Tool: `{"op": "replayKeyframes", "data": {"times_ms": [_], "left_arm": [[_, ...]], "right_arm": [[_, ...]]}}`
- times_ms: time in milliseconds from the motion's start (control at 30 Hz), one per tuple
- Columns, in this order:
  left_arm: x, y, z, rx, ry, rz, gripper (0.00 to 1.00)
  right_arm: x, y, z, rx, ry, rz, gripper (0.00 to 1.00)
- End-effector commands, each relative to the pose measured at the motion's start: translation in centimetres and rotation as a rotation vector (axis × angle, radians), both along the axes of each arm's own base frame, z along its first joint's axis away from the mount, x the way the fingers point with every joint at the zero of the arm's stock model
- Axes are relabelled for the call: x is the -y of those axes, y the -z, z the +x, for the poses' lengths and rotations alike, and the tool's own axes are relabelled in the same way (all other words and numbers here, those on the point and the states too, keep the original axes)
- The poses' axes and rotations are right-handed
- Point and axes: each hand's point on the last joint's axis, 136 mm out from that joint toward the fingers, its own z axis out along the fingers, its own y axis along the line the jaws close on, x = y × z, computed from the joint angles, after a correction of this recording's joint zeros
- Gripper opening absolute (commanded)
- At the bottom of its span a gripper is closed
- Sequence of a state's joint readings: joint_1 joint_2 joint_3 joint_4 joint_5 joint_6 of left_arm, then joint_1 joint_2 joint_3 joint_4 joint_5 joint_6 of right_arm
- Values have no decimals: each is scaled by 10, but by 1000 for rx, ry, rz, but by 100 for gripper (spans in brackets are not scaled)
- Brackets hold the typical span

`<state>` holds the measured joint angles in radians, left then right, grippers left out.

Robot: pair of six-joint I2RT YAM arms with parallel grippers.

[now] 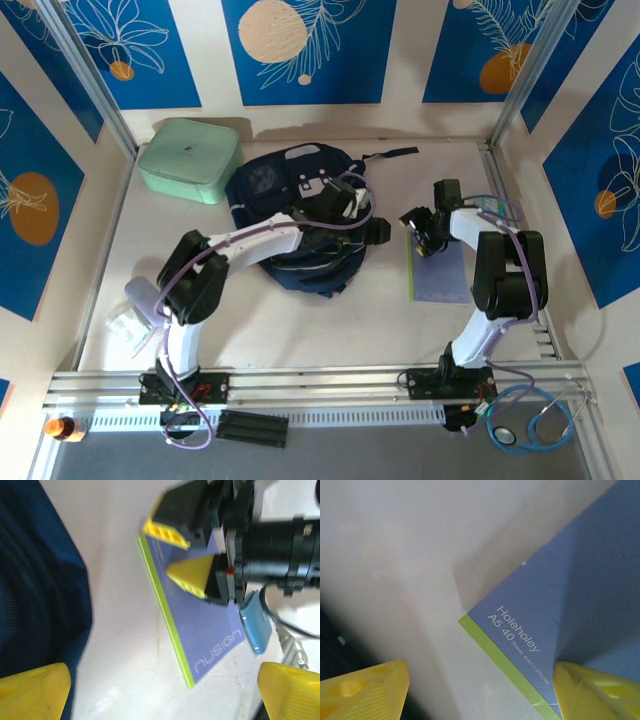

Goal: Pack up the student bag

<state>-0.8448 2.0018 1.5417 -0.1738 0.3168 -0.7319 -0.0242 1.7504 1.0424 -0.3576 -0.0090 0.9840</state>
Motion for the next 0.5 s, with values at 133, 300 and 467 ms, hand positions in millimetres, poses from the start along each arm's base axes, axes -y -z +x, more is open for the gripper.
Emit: {"op": "replayKeyframes", "data": {"times_ms": [133,300,467], "left_arm": [[47,2,-20,-103,50,-88,94],[59,20,-22,-131,62,-55,94],[65,34,-23,-130,74,8,94]], "right_arm": [[40,-17,-28,-23,-20,-98,77],[67,0,-53,-87,58,-111,77],[67,13,-64,-129,56,-96,77]]}}
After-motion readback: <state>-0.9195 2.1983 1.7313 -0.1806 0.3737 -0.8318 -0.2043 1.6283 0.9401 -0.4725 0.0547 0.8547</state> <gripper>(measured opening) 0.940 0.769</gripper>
